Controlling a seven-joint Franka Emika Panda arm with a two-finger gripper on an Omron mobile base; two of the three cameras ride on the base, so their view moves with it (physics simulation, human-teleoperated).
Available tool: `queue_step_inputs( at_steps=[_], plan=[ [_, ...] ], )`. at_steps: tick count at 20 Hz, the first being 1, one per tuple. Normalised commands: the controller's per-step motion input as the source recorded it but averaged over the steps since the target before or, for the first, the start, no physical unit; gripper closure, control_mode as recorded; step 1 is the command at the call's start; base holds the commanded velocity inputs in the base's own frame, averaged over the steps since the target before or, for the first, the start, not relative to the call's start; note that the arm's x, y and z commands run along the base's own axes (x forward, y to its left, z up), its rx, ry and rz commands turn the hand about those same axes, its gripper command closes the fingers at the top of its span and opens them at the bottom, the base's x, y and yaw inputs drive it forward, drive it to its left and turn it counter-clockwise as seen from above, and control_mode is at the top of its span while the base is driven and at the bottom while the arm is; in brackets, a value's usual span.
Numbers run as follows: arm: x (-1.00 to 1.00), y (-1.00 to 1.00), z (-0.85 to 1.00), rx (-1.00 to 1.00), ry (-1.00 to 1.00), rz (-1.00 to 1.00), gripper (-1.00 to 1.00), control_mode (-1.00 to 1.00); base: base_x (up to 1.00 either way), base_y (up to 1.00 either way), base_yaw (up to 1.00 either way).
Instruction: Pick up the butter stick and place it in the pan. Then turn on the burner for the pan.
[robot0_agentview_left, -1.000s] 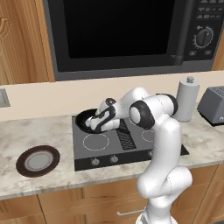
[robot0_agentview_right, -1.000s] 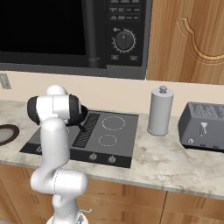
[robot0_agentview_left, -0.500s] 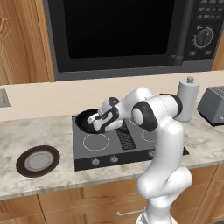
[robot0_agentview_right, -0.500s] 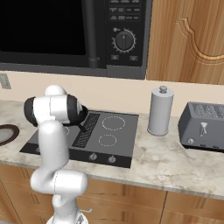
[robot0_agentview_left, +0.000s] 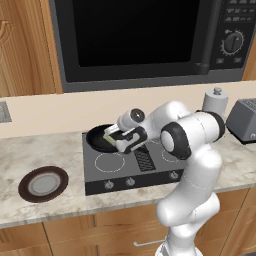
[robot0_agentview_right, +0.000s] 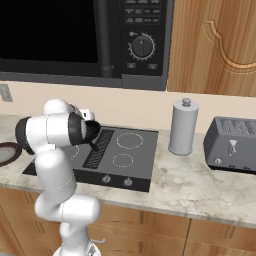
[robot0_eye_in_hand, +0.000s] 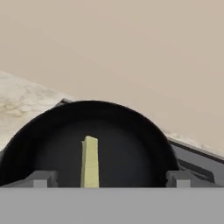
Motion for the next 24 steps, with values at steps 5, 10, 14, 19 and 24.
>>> queue_step_inputs(
  at_steps=[5, 10, 14, 19, 24],
  plan=[
    [-0.53, 0.19, 0.47, 0.0, -0.02, -0.1, -1.0, -1.0, 0.0, 0.0, 0.0],
    [-0.68, 0.18, 0.34, 0.02, 0.0, -0.11, -1.0, -1.0, 0.0, 0.0, 0.0],
    [-0.79, 0.1, 0.33, 0.07, 0.01, -0.14, -1.0, -1.0, 0.0, 0.0, 0.0],
    [-0.73, 0.0, 0.36, 0.1, 0.09, -0.12, -1.0, -1.0, 0.0, 0.0, 0.0],
    [-0.58, 0.0, 0.56, 0.12, 0.17, -0.08, -1.0, -1.0, 0.0, 0.0, 0.0]
  ],
)
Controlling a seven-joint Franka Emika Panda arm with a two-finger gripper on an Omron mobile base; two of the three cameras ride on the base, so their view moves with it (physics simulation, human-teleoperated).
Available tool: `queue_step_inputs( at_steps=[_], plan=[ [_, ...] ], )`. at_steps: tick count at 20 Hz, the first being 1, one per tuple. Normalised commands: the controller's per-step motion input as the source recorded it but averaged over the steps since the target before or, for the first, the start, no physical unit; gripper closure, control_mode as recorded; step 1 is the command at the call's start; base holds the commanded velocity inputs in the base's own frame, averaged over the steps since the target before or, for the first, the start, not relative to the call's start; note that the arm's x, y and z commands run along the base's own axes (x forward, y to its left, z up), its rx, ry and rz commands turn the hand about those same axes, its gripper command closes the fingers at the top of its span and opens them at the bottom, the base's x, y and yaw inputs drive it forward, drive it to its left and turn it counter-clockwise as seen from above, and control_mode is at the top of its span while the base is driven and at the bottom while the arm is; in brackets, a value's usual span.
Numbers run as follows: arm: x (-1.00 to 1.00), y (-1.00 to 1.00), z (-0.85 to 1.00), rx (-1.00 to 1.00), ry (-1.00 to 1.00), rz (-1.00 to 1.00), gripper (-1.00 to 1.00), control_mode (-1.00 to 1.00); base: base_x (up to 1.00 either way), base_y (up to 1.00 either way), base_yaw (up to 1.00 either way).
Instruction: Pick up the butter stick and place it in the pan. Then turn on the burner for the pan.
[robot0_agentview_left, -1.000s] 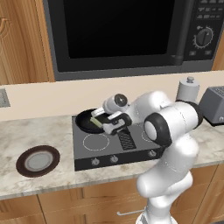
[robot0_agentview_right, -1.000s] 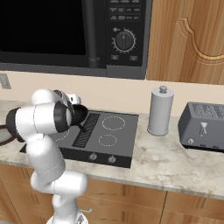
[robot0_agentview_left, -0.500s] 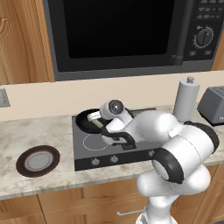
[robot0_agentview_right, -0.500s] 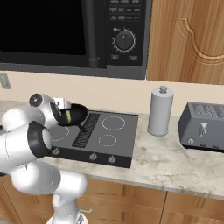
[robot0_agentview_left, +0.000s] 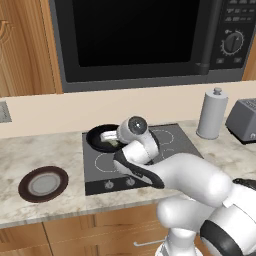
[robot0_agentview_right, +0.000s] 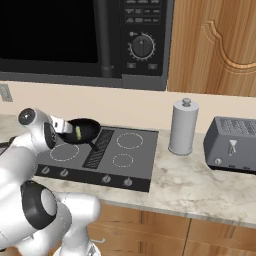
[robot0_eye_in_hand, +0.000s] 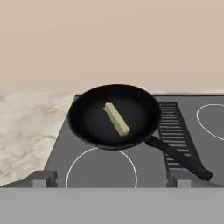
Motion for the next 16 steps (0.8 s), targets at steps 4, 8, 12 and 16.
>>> queue_step_inputs(
  at_steps=[4, 8, 12, 16],
  plan=[
    [-0.5, 0.0, 0.39, 0.12, 0.22, -0.08, -1.0, -1.0, 0.0, 0.0, 0.0],
    [-0.45, 0.0, -0.07, 0.05, 0.23, -0.05, -1.0, -1.0, 0.0, 0.0, 0.0],
    [-0.56, 0.0, -0.43, 0.02, 0.1, -0.05, -1.0, -1.0, 0.0, 0.0, 0.0],
    [-0.51, 0.0, -0.51, 0.0, 0.02, -0.07, -1.0, -1.0, 0.0, 0.0, 0.0]
  ],
)
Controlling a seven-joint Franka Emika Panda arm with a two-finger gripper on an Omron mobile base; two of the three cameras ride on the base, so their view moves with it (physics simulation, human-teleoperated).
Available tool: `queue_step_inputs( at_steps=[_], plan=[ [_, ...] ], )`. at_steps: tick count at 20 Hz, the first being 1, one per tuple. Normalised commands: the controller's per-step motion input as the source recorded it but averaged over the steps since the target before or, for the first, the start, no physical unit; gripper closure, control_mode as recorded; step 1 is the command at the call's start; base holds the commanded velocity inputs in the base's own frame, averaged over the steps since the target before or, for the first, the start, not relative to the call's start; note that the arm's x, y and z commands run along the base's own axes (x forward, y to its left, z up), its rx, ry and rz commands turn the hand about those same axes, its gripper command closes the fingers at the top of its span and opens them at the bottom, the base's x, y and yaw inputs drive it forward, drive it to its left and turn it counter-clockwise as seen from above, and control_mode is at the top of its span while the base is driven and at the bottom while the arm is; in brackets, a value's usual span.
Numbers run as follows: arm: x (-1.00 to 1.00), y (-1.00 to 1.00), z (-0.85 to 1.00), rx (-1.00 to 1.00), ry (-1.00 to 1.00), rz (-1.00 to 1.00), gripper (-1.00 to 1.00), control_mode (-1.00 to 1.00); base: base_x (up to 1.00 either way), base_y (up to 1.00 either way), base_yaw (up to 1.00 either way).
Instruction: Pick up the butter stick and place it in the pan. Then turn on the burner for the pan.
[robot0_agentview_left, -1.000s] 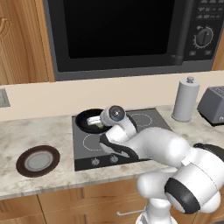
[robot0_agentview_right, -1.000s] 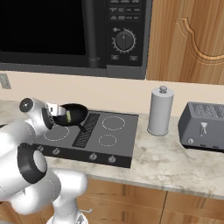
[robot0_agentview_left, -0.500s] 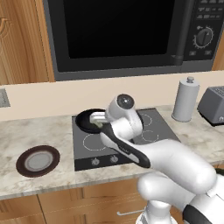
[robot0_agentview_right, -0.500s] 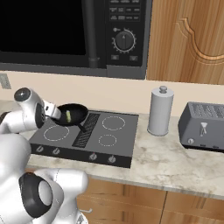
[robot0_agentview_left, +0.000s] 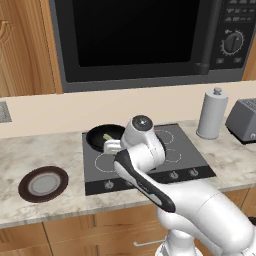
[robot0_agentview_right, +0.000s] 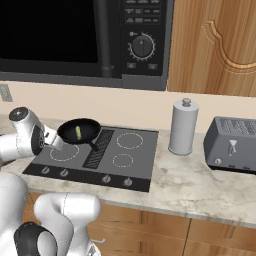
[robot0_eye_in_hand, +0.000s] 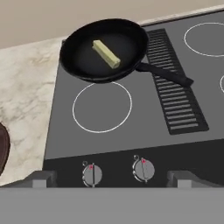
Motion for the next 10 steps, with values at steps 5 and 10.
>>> queue_step_inputs(
  at_steps=[5, 10],
  plan=[
    [-0.49, 0.0, -0.52, 0.0, 0.06, -0.06, -1.0, -1.0, 0.0, 0.0, 0.0],
    [-0.3, -0.17, -0.32, 0.03, 0.12, -0.02, -1.0, -1.0, 0.0, 0.0, 0.0]
  ],
)
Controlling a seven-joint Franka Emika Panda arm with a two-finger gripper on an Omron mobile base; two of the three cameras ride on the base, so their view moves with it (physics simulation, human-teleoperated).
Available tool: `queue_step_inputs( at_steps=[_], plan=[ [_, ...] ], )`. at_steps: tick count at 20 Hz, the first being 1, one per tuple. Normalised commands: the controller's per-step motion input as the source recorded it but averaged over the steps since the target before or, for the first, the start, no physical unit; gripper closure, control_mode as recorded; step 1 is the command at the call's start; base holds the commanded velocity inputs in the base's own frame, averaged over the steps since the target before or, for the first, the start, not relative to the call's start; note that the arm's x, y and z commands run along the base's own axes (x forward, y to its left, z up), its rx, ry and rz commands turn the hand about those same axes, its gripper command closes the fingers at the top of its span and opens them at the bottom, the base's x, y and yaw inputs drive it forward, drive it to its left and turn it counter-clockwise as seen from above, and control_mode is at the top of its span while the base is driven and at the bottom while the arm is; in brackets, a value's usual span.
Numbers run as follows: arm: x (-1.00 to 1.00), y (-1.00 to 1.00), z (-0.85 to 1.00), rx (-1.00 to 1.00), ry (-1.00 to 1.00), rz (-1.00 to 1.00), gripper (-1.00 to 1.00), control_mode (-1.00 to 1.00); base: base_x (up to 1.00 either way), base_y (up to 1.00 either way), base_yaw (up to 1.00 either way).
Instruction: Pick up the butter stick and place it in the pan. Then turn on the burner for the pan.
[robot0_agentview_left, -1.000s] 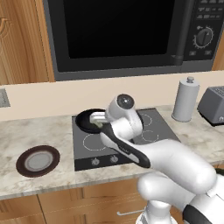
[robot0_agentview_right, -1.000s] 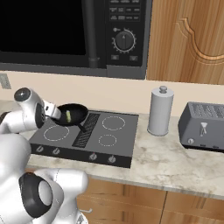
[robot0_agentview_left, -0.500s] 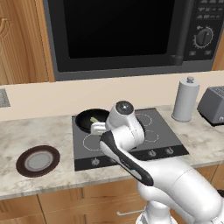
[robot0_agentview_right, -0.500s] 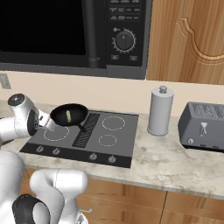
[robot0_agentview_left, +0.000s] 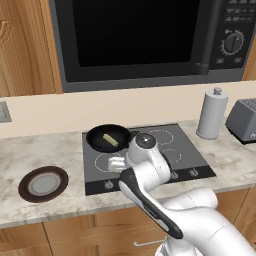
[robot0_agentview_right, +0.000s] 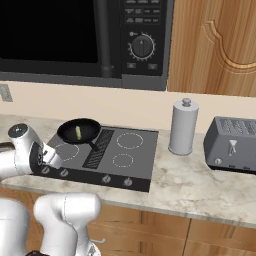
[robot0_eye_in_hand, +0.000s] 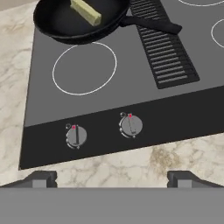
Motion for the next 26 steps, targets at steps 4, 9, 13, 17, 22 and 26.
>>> queue_step_inputs(
  at_steps=[4, 9, 13, 17, 22, 26],
  plan=[
    [-0.15, -0.23, -0.15, 0.06, 0.17, 0.0, -1.0, -1.0, 0.0, 0.0, 0.0],
    [0.0, -0.2, -0.21, 0.02, 0.15, 0.0, -1.0, -1.0, 0.0, 0.0, 0.0],
    [0.1, -0.07, -0.25, -0.03, 0.14, 0.0, -1.0, -1.0, 0.0, 0.0, 0.0],
    [0.27, -0.04, -0.18, -0.07, 0.12, 0.0, -1.0, -1.0, 0.0, 0.0, 0.0],
    [0.32, -0.05, -0.16, -0.07, 0.11, 0.01, -1.0, -1.0, 0.0, 0.0, 0.0],
    [0.37, 0.0, -0.19, -0.02, 0.1, 0.09, -1.0, -1.0, 0.0, 0.0, 0.0]
  ],
)
